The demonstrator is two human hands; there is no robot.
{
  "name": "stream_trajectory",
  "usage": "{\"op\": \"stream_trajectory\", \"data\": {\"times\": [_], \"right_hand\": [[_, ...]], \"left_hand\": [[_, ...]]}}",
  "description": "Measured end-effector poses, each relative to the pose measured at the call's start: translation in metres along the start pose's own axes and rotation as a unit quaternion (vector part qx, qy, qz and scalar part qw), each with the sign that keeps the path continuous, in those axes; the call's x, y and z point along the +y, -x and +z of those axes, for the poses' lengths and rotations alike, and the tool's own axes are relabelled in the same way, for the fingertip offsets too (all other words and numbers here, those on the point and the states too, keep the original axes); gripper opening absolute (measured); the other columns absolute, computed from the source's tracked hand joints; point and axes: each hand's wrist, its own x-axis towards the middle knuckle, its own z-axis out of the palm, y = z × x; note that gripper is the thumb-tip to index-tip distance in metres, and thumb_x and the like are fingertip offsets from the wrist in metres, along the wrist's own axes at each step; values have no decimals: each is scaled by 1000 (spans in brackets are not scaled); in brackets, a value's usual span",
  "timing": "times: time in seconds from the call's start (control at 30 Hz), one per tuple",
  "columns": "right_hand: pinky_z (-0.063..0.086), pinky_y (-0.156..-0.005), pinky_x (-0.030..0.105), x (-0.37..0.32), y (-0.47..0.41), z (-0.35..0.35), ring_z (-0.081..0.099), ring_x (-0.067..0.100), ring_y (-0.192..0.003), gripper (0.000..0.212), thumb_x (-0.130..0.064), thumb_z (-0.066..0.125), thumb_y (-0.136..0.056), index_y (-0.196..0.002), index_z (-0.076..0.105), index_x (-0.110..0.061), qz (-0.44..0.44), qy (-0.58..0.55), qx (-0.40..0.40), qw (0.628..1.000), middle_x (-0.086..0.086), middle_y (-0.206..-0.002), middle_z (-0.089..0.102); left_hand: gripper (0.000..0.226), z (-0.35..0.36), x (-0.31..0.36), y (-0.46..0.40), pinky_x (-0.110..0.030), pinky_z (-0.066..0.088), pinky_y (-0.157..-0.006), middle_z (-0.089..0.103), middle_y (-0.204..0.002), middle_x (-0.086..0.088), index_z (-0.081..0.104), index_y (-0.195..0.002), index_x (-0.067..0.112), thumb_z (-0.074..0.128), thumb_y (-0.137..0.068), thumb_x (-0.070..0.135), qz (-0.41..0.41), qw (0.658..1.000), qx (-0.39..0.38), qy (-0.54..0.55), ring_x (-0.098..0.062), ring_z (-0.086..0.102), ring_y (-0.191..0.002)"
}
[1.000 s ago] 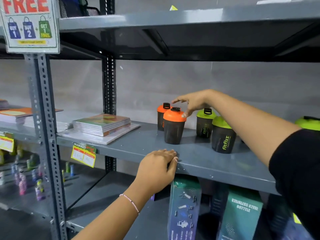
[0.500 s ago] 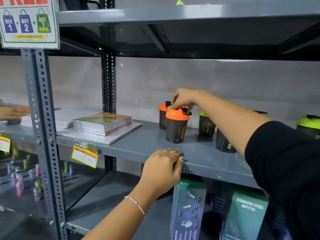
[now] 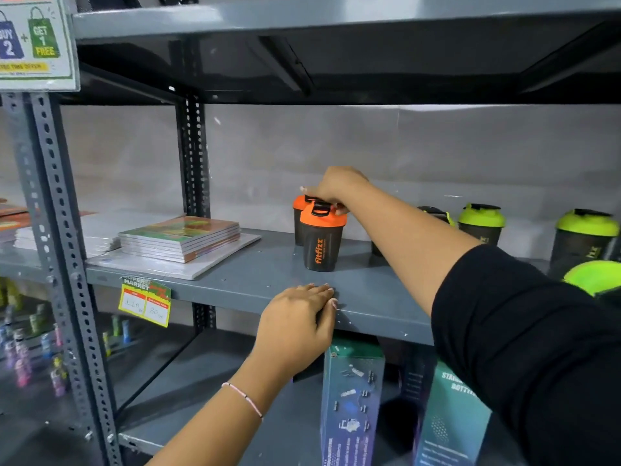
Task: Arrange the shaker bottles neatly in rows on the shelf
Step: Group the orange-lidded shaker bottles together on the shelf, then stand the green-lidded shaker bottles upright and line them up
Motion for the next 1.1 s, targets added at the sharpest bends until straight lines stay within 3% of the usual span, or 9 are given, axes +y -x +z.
{"op": "stream_trajectory", "data": {"times": [0.07, 0.27, 0.43, 0.53, 0.63, 0.73, 0.83, 1.0, 1.1], "right_hand": [[58, -80, 36, 7, 25, -11, 66, 22, -58, 63, -71, 41, -88, -87, 62, -13, 4, -58, 25, 998, 5, -69, 65], [44, -83, 39, 125, 130, -8, 56, 30, -117, 51, -57, 57, -83, -126, 55, -28, 74, -229, 315, 918, 4, -124, 60], [33, -103, 58, 241, 176, 26, 36, 37, -135, 87, -51, 76, -67, -140, 40, -20, 296, -116, 507, 801, 14, -147, 37], [33, -104, 61, 279, 180, 35, 35, 40, -134, 111, -61, 79, -60, -147, 24, -21, 348, -94, 453, 815, 19, -149, 31], [43, -92, 53, 306, 179, 32, 48, 45, -117, 111, -48, 85, -61, -147, 22, -20, 343, -116, 409, 838, 22, -141, 35], [47, -82, 47, 331, 185, 16, 54, 45, -106, 100, -28, 88, -61, -140, 30, -12, 280, -192, 434, 835, 21, -131, 43], [47, -92, 43, 358, 188, -20, 55, 33, -108, 96, -25, 92, -55, -133, 37, -10, 176, -302, 433, 831, 16, -128, 50], [40, -99, 26, 370, 160, -105, 51, 13, -118, 92, -30, 91, -59, -140, 48, -19, 105, -307, 252, 912, -1, -137, 52], [44, -89, 26, 354, 135, -128, 50, 15, -123, 83, -29, 89, -63, -138, 53, -23, 66, -208, 106, 970, -4, -139, 52]], "left_hand": [[33, -1, 2, 0, -24, 45, -94, 70, -118, 6, 71, -114, 22, 48, -91, 32, -11, 1000, 4, -1, -13, 62, -111], [20, 12, 42, -7, -36, 54, -60, 74, -85, -1, 70, -84, 16, 53, -88, 26, -92, 996, 5, 5, -27, 64, -76], [19, 41, 123, -20, -34, 49, -52, 69, -72, 2, 68, -83, 20, 52, -90, 29, -33, 997, -19, 72, -25, 62, -64], [24, 62, 164, -34, -35, 49, -52, 66, -69, 1, 64, -79, 21, 47, -90, 34, -6, 995, -47, 88, -26, 59, -62], [31, 75, 186, -40, -35, 50, -51, 65, -64, -2, 65, -79, 19, 43, -91, 37, -6, 994, -79, 69, -26, 58, -59], [30, 77, 190, -40, -31, 46, -47, 66, -61, -2, 69, -86, 20, 45, -93, 36, 2, 998, -53, 45, -25, 59, -55], [26, 76, 192, -39, -30, 45, -47, 68, -63, -1, 72, -92, 23, 48, -94, 33, 16, 998, -35, 45, -24, 60, -57], [26, 78, 192, -38, -31, 52, -52, 76, -80, 1, 74, -96, 24, 50, -93, 34, 12, 999, -24, 38, -22, 66, -64], [23, 78, 192, -39, -31, 52, -49, 76, -78, 1, 74, -90, 22, 53, -92, 32, 15, 999, -17, 30, -23, 65, -61]]}}
